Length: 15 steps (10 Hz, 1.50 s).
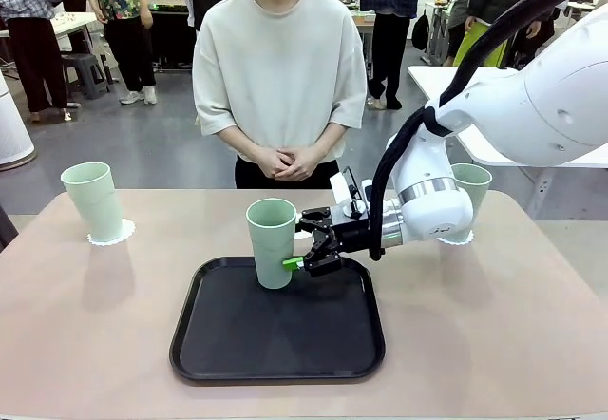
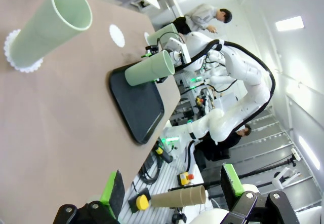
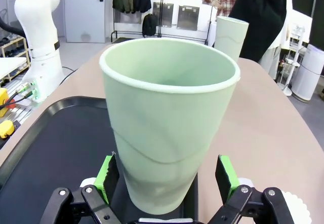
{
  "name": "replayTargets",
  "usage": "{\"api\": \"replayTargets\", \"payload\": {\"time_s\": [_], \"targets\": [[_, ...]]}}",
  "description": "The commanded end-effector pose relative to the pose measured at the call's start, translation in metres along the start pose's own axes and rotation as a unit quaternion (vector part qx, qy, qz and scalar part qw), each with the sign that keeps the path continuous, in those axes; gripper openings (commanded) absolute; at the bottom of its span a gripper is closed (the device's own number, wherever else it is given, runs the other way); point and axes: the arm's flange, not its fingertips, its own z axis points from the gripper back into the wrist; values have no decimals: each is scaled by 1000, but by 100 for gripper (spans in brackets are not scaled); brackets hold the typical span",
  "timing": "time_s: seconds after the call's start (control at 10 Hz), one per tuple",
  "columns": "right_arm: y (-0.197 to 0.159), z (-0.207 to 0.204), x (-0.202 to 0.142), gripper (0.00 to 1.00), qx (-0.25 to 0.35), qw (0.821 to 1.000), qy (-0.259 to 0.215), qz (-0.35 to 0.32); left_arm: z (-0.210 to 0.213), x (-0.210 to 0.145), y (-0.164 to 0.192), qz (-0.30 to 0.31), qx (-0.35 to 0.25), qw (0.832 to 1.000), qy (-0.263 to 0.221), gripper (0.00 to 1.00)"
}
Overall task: Place coasters on the table and set cups on them.
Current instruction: Take one Reusable plastic cup from the Flat Tray and place it on a coaster set by the human.
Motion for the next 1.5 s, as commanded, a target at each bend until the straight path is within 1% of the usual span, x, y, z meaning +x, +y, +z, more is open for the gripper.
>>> {"api": "replayTargets", "payload": {"time_s": [0.0,0.4,0.9,1.0,1.2,1.3,1.4], "targets": [[-4,-15,-7,100,-9,1000,-28,3,0,2,-2,6,2,1000,-11,100],[-7,-31,-21,100,8,997,-73,-36,0,2,-2,6,2,1000,-11,100],[-5,-44,-25,100,24,995,-89,-42,0,2,-2,6,2,1000,-11,100],[-6,-44,-25,41,28,994,-97,-39,0,2,-2,6,2,1000,-11,100],[-6,-43,-26,41,23,993,-105,-41,0,2,-2,6,2,1000,-11,100],[-6,-42,-26,36,22,993,-106,-41,0,2,-2,6,2,1000,-11,100],[-6,-41,-25,25,17,994,-103,-42,0,2,-2,6,2,1000,-11,100]]}}
